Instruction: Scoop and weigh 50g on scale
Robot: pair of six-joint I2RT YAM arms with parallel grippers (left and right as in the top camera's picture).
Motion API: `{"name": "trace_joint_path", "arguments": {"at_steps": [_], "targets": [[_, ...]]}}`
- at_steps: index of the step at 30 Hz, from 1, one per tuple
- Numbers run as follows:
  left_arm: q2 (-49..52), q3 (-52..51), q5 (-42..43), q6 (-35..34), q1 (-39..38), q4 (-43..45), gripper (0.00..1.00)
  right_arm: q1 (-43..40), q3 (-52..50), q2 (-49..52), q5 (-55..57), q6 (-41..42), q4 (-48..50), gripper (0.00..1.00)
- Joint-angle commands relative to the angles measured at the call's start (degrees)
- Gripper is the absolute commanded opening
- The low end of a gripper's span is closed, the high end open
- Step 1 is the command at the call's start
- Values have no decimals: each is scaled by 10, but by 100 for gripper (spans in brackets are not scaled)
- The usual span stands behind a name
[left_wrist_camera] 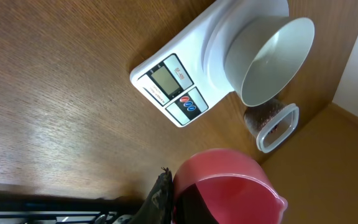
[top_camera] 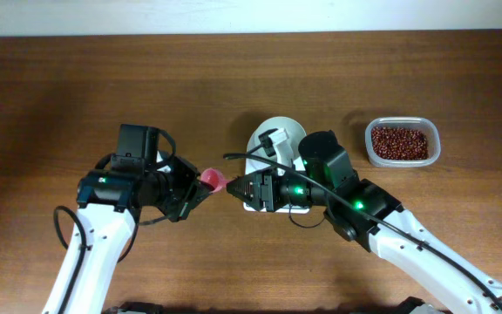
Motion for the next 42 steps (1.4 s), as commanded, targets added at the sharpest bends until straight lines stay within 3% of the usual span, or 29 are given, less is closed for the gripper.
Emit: {"name": "trace_joint_path", "arguments": {"at_steps": [1,10,33,42], "targets": [[2,5,6,10,-5,-2,0,4,2,4,3,-8,-5,47],[2,5,6,9,-24,-2,0,4,2,4,3,-8,-5,37],[2,5,-6,10,-40,11,0,4,2,4,3,-6,-14,22],[2,5,-12,10,-40,10,1,4,2,4,3,-6,-19,10]]}}
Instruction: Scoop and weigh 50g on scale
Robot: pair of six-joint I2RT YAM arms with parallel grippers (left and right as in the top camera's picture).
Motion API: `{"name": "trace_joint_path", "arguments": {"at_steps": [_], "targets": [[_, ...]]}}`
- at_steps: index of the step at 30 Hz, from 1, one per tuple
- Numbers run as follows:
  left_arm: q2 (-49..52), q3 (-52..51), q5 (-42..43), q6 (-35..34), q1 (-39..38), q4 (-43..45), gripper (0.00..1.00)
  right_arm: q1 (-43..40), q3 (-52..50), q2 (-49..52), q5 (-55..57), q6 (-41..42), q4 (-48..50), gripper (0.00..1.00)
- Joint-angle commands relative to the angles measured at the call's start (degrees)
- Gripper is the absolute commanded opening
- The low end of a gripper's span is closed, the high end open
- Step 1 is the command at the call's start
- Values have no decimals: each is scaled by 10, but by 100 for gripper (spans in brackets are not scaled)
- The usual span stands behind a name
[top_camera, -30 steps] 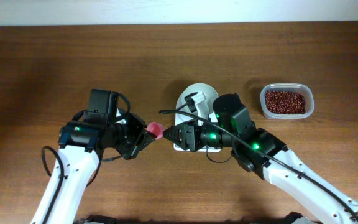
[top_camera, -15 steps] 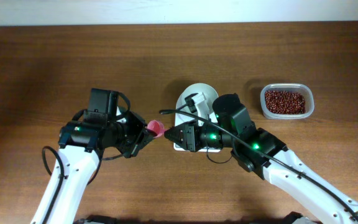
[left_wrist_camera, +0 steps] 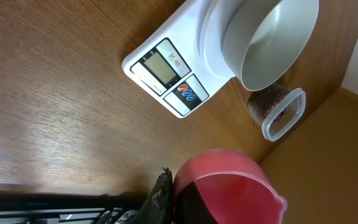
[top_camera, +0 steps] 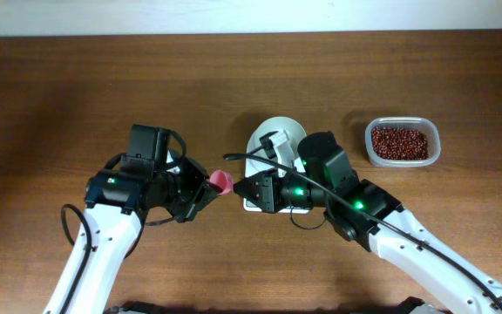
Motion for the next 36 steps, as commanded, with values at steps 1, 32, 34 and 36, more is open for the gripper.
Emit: {"name": "trace_joint_path", "arguments": {"at_steps": [1,32,34,36], "targets": [[2,5,-10,10,-4,-1,3,4,2,4,0,-7,2,10],[0,73,4,500,146,67,99,2,2,-193,231,-51,-352,4],[0,143,5,575,145,26,99,2,2,-217,262,-47,-364,4],[0,196,5,641,144,-26,99,2,2,-236,288,-47,-371,4]]}}
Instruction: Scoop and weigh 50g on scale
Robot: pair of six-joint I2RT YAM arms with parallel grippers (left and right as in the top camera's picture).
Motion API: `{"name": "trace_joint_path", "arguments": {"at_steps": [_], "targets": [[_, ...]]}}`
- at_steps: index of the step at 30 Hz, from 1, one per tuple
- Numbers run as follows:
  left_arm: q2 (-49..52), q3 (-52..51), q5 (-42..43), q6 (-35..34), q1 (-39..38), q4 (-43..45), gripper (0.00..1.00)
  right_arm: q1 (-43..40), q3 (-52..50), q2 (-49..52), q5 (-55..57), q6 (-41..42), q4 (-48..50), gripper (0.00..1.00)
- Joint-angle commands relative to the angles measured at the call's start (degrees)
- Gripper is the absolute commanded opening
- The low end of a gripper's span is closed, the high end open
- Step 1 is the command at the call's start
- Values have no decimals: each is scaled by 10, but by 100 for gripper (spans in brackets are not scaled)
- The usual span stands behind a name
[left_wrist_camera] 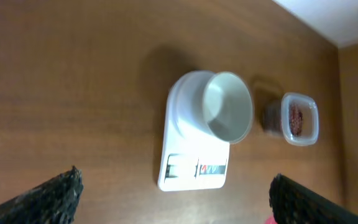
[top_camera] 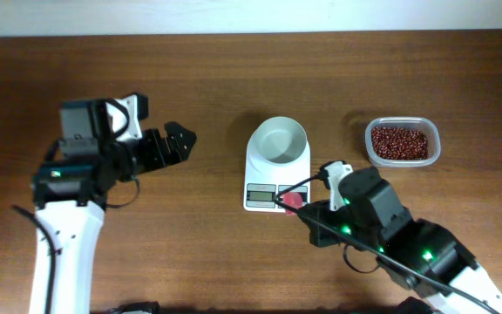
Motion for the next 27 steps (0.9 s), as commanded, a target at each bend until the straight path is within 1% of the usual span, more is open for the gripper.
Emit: {"name": "trace_joint_path", "arguments": {"at_steps": [1,3,5,7,8,10,12,13,14,16,17,18,19,20,21,22,25,26,27], "targets": [[-6,90,22,177,-2,-62,99,3,1,-33,63,-2,-8,4],[-20,105,21,264,-26,-120,99,3,1,-60,128,-2,-15,4],[-30,105,21,317,-58,-159,99,3,1,-80,179,8,-14,4],[-38,104,19,341,-102,-174,99,3,1,-100,225,29,-14,4],[-40,102,9,342,-120,-174,99,3,1,-107,242,37,-14,4],[-50,90,-66,340,-181,-176,99,3,1,-119,271,43,-14,4],[-73,61,-74,336,-223,-165,99,3,1,-121,281,43,-14,4],[-97,34,-87,313,-233,-147,99,3,1,-121,281,43,-13,4],[-133,-5,-112,281,-234,-122,99,3,1,-121,282,43,-13,4],[-204,-77,-127,263,-234,-75,99,3,1,-121,288,43,-5,4],[-252,-125,-129,262,-234,-24,99,3,1,-121,290,43,5,4],[-276,-150,-137,262,-234,8,99,3,1,-121,289,43,14,4],[-297,-167,-158,261,-234,22,99,3,1,-121,289,43,21,4],[-314,-175,-160,261,-234,14,99,3,1,-121,289,43,23,4],[-324,-176,-125,268,-234,45,99,3,1,-121,289,43,24,4],[-309,-170,-113,299,-234,61,99,3,1,-121,289,43,25,4],[-260,-163,-41,392,-234,47,99,3,1,-121,289,43,24,4],[-225,-163,-39,420,-234,27,99,3,1,-121,289,43,24,4],[-203,-163,-41,433,-234,10,99,3,1,-121,289,43,24,4]]}}
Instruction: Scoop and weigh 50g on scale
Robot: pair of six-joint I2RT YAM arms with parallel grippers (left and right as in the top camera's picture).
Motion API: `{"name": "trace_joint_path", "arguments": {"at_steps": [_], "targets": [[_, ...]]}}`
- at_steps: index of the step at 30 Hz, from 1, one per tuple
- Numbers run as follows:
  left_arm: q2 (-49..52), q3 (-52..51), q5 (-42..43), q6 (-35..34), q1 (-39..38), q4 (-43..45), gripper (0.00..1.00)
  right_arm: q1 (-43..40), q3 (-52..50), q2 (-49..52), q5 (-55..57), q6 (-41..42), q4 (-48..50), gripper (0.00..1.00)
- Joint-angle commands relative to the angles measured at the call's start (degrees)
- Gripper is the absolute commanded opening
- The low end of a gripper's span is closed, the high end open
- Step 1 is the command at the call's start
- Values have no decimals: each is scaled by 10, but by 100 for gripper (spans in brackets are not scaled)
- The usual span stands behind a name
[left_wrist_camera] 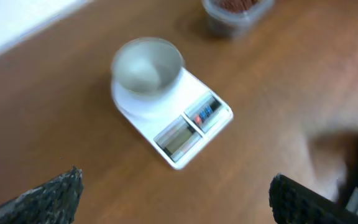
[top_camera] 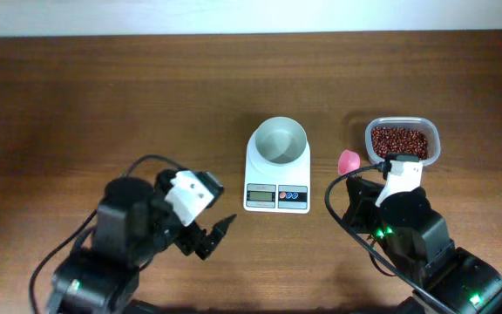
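A white scale (top_camera: 277, 179) sits mid-table with an empty white bowl (top_camera: 278, 141) on its platform; the left wrist view shows the scale (left_wrist_camera: 179, 127) and the bowl (left_wrist_camera: 146, 65) as well. A clear tub of red beans (top_camera: 401, 142) stands to the right, also seen as the tub (left_wrist_camera: 232, 9). The pink scoop (top_camera: 349, 160) sticks out from my right gripper (top_camera: 362, 177), just left of the tub; its fingers are mostly hidden under the arm. My left gripper (top_camera: 216, 235) is open and empty at the front left of the scale, as the left gripper (left_wrist_camera: 176, 199) shows.
The brown wooden table (top_camera: 103, 96) runs to a pale wall at the back. My right arm's body (top_camera: 417, 240) fills the front right, and my left arm's body (top_camera: 129, 240) fills the front left.
My left arm has moved from the table's left middle to the front left, still open. My right gripper carried the pink scoop from in front of the scale to beside the bean tub.
At first my left gripper held the pink scoop left of the scale, with my right gripper's tip meeting it. Later the left gripper was open and empty at the left, and the right gripper had the scoop by the scale's front. Now the scoop is next to the beans.
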Motion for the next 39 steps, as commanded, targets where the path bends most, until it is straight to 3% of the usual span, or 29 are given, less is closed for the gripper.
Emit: {"name": "trace_joint_path", "arguments": {"at_steps": [1,7,12,39], "targets": [[99,5,40,103,-2,-53,99,3,1,-4,11,4,1,4],[212,5,36,96,-2,-56,99,3,1,-4,11,4,-1,4],[181,9,-55,62,-3,-51,99,3,1,-3,11,4,-1,4],[156,9,-42,63,-3,-24,99,3,1,4,9,4,-6,4]]}}
